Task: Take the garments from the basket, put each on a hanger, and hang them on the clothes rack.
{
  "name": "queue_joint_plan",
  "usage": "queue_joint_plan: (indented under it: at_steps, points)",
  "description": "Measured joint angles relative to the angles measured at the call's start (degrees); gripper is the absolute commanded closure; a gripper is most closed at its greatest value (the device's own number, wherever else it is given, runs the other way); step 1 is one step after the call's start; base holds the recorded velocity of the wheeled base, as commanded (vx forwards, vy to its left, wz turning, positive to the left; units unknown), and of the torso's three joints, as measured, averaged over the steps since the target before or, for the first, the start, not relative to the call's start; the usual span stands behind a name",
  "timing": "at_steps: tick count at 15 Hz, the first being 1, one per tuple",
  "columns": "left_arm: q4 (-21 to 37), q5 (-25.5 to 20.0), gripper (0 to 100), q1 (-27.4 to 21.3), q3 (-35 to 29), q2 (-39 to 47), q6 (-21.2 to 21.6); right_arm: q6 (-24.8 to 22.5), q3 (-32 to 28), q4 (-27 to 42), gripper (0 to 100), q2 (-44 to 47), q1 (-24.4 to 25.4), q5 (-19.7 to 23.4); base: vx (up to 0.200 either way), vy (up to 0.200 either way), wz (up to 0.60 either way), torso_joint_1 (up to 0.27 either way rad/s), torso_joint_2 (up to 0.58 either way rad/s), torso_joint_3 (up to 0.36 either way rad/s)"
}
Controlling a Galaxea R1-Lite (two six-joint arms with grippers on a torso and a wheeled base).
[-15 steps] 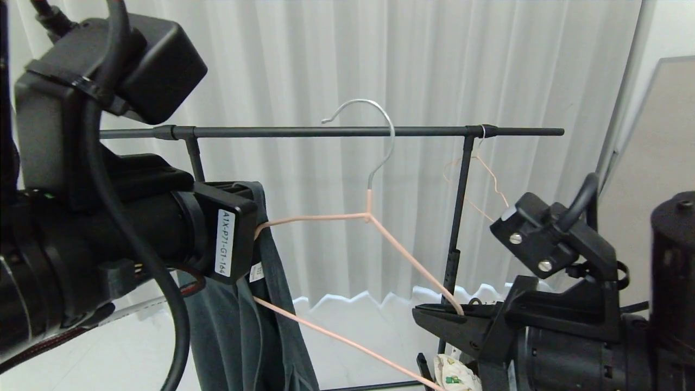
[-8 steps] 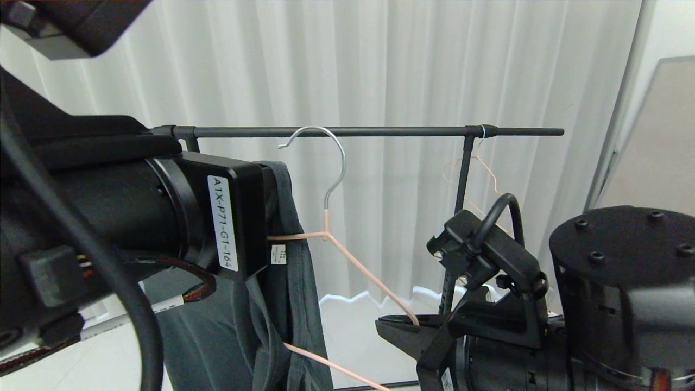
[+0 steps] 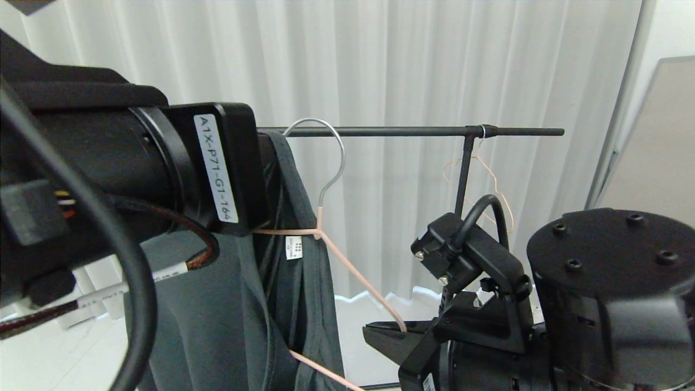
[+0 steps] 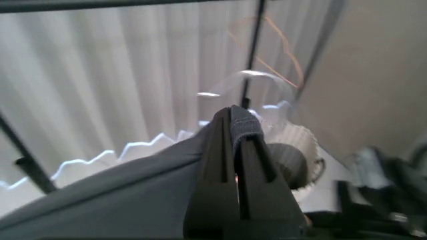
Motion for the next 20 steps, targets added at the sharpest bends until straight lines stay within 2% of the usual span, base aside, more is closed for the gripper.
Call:
queue_joint_plan:
  at_steps: [5,8,12,16,20]
  points:
    - [0.0,0.0,100,8.4,0.0,-0.7,1.0,-0.2,1.8,4.6,100,-7.4,-7.5,-2.5,0.000,0.000,0.00,0.000,0.00,0.000]
    - [0.0,0.2,100,9.5,-0.1,0.1,0.9,-0.7,1.8,5.4,100,-11.6,-10.3,-2.7,0.000,0.000,0.00,0.000,0.00,0.000]
    - [-0.2,1.5,100,11.8,-3.1,2.8,0.7,-1.8,1.8,7.8,100,-15.6,-11.9,-5.1,0.000,0.000,0.00,0.000,0.00,0.000]
    - [-0.2,1.6,100,12.3,-4.1,4.7,0.4,-2.1,1.1,7.4,100,-15.9,-13.5,-6.3,0.000,0.000,0.00,0.000,0.00,0.000]
    - [-0.2,1.6,100,9.2,-5.4,6.2,-5.1,-2.8,-0.9,2.1,100,-12.2,-13.5,-7.5,0.000,0.000,0.00,0.000,0.00,0.000]
